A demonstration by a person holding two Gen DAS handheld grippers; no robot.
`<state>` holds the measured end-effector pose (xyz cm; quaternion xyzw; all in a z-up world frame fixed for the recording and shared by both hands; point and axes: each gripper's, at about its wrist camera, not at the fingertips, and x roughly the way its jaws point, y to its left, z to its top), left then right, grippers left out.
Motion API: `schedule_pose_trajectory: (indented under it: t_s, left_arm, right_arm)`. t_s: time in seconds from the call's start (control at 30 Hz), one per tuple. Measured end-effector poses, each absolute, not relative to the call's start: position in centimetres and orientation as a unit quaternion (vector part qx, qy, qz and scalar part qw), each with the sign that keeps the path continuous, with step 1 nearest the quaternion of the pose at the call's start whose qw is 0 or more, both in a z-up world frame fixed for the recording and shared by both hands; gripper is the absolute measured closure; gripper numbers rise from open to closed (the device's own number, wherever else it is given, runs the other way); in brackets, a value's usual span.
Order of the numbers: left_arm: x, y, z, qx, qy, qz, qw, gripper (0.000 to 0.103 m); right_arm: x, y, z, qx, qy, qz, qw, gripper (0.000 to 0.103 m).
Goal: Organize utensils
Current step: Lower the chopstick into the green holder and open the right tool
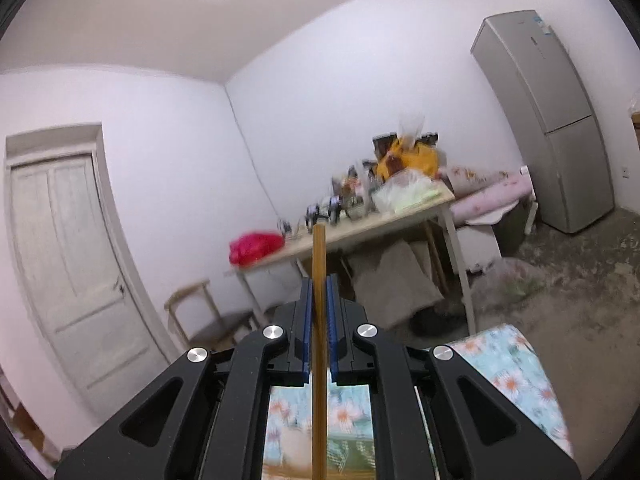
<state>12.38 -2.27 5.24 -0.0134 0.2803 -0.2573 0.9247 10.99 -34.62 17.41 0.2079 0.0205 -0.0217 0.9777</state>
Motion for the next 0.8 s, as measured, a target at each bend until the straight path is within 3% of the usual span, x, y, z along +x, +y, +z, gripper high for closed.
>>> schedule_pose_trajectory:
  t_s: [0.4,0.8]
  left_arm:
    - [13.7,0.3,4.5,-0.025,0.293,-0.217,0.931,0.019]
    - [14.6,0.9,3.7,-0.033,0.303,-0.205,0.930,0.019]
  right_arm:
    - [17.9,-33.3,14.6,0.170,-0.025,-0.108,0.979,0.096]
    - [19.1,-31.6,12.6,0.116,-0.027,-0.145,0.982,0.096]
